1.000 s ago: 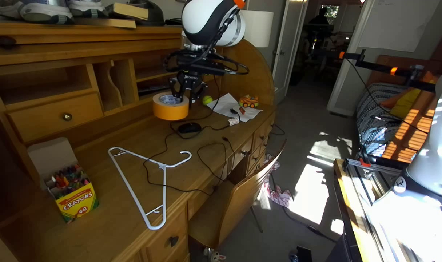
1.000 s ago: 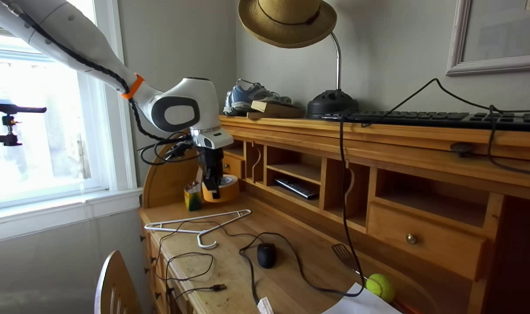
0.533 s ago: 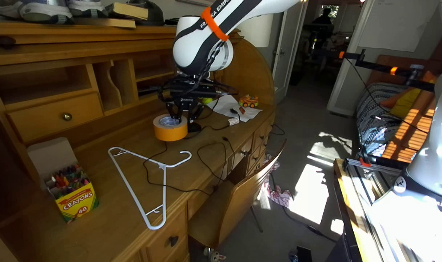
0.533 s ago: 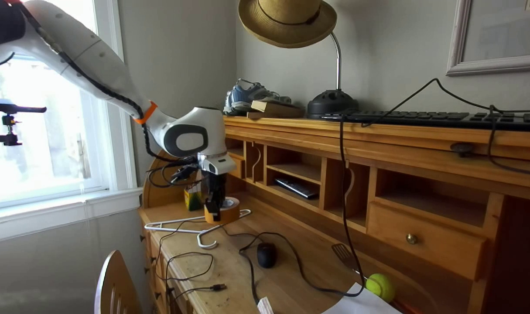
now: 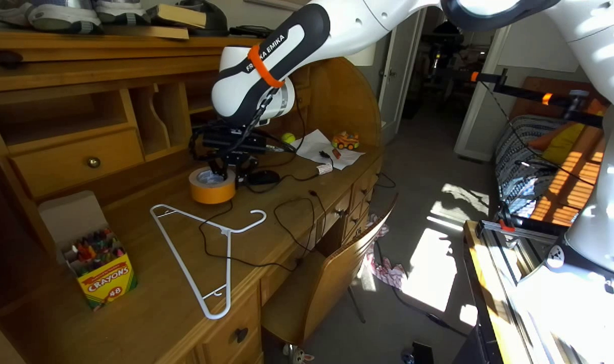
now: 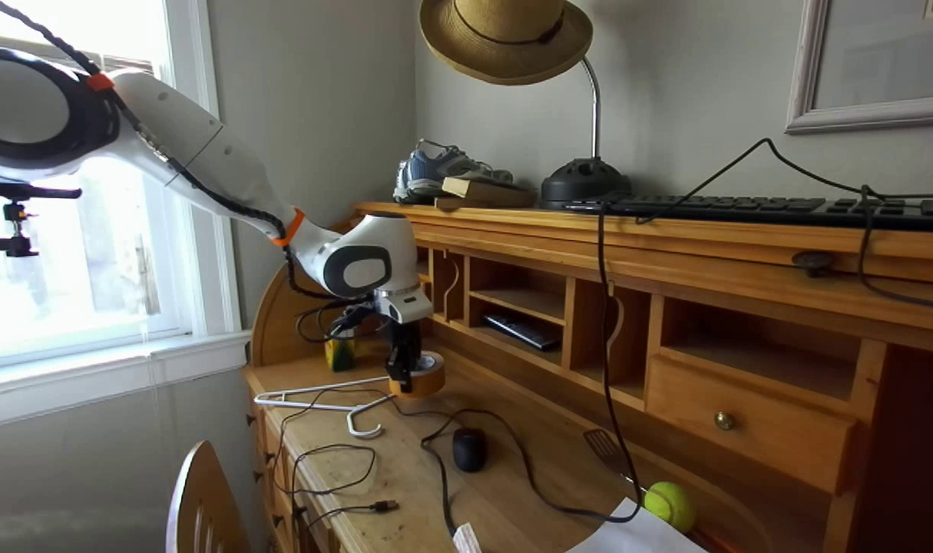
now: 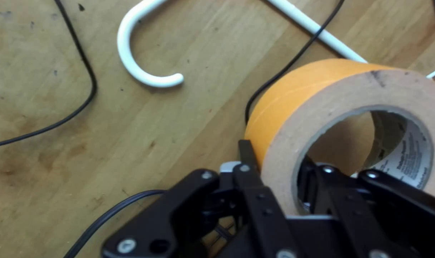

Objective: Move the orange tape closer to the coat hanger

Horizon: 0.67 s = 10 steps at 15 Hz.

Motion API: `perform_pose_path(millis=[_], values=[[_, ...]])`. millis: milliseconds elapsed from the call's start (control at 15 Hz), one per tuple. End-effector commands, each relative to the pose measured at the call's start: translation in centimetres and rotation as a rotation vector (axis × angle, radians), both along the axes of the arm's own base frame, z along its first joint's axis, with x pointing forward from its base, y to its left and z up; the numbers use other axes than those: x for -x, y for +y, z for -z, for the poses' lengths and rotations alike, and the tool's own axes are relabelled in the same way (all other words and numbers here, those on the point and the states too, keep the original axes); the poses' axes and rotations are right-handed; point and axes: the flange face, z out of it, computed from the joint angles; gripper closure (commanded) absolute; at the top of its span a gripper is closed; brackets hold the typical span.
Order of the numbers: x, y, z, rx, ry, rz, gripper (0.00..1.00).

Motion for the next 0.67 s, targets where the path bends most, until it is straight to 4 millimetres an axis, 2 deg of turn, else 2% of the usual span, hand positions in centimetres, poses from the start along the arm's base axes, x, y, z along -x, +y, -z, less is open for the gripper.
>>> perform_pose_path(millis=[0, 600], values=[[-2.5, -0.4, 0.6, -0.013, -0.01, 0.065, 0.93], [-4.4, -0.9, 2.4, -0.005, 0.027, 0.114, 0.93]])
